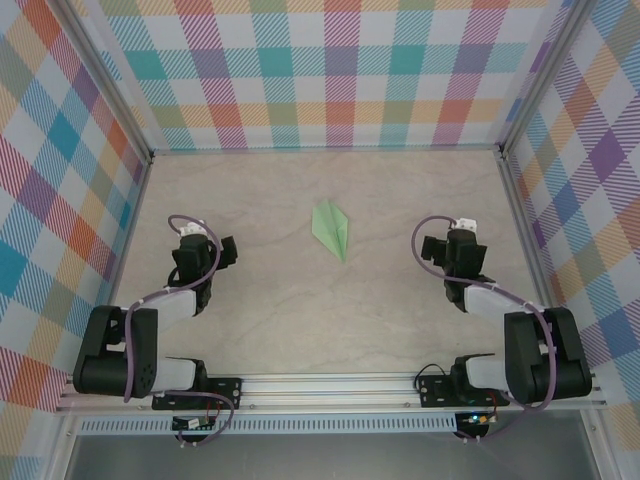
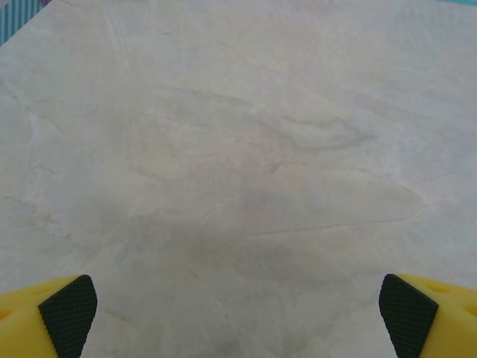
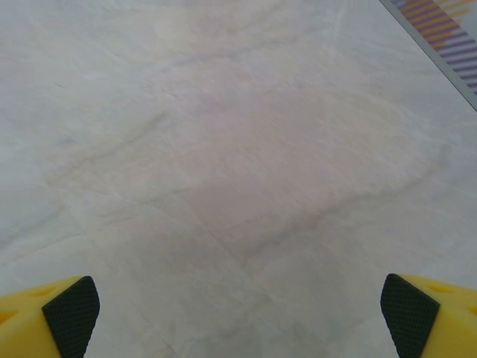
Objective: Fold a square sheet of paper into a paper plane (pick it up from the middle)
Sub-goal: Reset both arms
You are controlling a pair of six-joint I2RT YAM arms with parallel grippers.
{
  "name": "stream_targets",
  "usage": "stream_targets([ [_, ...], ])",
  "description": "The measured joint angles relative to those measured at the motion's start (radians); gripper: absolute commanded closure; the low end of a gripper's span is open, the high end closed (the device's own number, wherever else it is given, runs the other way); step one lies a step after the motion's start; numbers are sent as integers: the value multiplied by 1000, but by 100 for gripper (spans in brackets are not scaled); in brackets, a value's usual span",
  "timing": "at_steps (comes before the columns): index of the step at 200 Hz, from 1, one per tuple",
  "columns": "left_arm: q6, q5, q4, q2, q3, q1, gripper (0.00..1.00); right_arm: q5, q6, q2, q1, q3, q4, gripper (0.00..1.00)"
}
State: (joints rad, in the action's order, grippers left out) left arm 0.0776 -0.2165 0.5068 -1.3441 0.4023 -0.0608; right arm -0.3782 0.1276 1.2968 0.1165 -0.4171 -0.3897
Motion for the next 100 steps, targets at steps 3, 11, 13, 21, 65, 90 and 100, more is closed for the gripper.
stream_targets([
  [3,-3,10,16,-6,0,3,0,9,-6,5,-1,2,-14,0],
  [11,-11,32,50,-21,0,8,0,37,-18,16,-6,5,-55,0],
  [13,-13,37,58,-24,0,10,0,42,-20,19,-7,5,-64,0],
  [21,-19,55,87,-40,0,16,0,64,-33,33,-15,6,-97,0],
  [65,-31,123,181,-135,0,31,0,150,-51,119,-78,6,-243,0],
  [90,-42,143,197,-162,0,31,0,181,-57,159,-90,6,-285,0],
  [100,-43,150,217,-175,0,31,0,192,-59,165,-90,6,-294,0],
])
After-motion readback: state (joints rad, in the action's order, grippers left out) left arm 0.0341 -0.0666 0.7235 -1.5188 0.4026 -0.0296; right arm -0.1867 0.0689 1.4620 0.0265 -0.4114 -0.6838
